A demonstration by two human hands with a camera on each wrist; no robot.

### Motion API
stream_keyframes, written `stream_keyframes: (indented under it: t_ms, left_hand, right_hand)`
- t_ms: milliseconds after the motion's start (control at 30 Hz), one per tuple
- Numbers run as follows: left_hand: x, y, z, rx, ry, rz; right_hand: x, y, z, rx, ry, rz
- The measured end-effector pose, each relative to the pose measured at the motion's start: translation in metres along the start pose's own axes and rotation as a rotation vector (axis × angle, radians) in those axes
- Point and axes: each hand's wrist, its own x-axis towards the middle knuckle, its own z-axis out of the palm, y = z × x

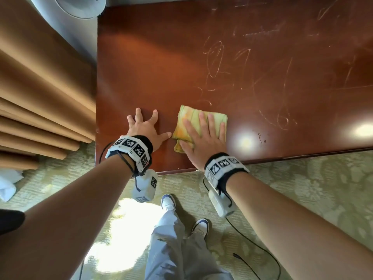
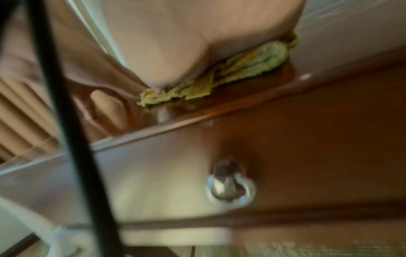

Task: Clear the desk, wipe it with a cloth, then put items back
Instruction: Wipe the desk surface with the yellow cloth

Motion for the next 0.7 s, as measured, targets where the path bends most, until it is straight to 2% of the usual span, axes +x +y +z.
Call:
stream_keyframes:
  t_ms: [133, 333, 500, 600, 700]
  left_hand:
    - [-0.002, 0.001, -0.003, -0.001, 0.004, 0.01]
    - [0.006, 0.006, -0.016, -0.033, 0.113, 0.05]
    - [0.032, 0.014, -0.032, 0.015, 0.02, 0.099]
    - [0.038, 0.016, -0.036, 0.049, -0.03, 0.121]
    - [0.037, 0.017, -0.033, 0.055, -0.025, 0.128]
  right_hand:
    - [0.026, 0.002, -0.008, 0.008, 0.011, 0.035]
    - [-0.004, -0.001, 0.0, -0.019, -0.003, 0.041]
    - [-0.002, 0.001, 0.0, -0.024, -0.038, 0.066]
    - [0.022, 0.002, -0.006, -0.012, -0.033, 0.116]
    - [0.052, 0.003, -0.015, 0.023, 0.008, 0.161]
